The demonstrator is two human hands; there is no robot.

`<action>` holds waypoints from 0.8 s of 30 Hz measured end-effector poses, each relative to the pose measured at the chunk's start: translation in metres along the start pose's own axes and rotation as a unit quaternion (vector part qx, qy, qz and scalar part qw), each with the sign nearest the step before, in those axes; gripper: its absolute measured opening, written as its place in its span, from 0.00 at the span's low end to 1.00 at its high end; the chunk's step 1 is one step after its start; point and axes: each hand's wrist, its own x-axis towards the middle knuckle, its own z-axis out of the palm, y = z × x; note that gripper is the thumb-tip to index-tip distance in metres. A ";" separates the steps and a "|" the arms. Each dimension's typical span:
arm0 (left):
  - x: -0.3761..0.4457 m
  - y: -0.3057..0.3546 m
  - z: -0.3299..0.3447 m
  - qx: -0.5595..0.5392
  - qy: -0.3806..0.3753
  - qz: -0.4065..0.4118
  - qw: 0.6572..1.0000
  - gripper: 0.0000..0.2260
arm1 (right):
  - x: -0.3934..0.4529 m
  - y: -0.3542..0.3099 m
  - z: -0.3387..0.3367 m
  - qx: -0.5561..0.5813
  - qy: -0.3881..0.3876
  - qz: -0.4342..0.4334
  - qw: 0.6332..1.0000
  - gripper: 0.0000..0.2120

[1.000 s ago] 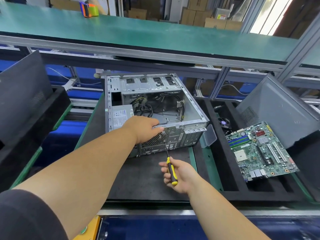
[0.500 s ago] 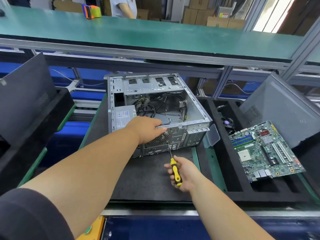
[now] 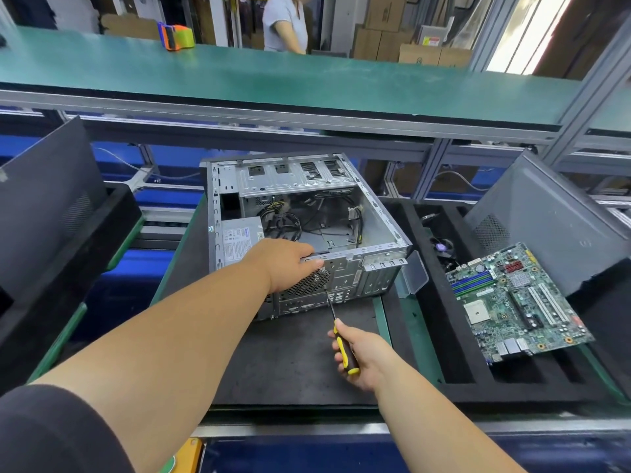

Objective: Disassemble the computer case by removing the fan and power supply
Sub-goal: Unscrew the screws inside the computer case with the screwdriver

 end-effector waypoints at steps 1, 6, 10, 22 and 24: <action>0.000 0.000 0.000 -0.001 -0.001 0.000 1.000 0.16 | 0.001 0.000 0.000 0.005 0.006 0.000 1.000 0.13; 0.000 0.000 -0.001 -0.001 -0.004 -0.002 1.000 0.19 | 0.000 -0.002 -0.002 0.054 -0.015 0.026 0.998 0.17; 0.000 0.000 -0.002 0.002 -0.006 0.003 1.000 0.20 | -0.004 -0.004 -0.003 0.065 -0.036 0.035 0.997 0.21; 0.000 0.000 -0.001 0.000 -0.006 0.009 1.000 0.20 | -0.006 -0.003 -0.003 0.027 0.019 0.005 0.999 0.15; 0.000 0.000 -0.001 0.000 -0.007 0.008 1.000 0.20 | -0.006 -0.003 -0.003 0.029 0.021 0.000 0.999 0.13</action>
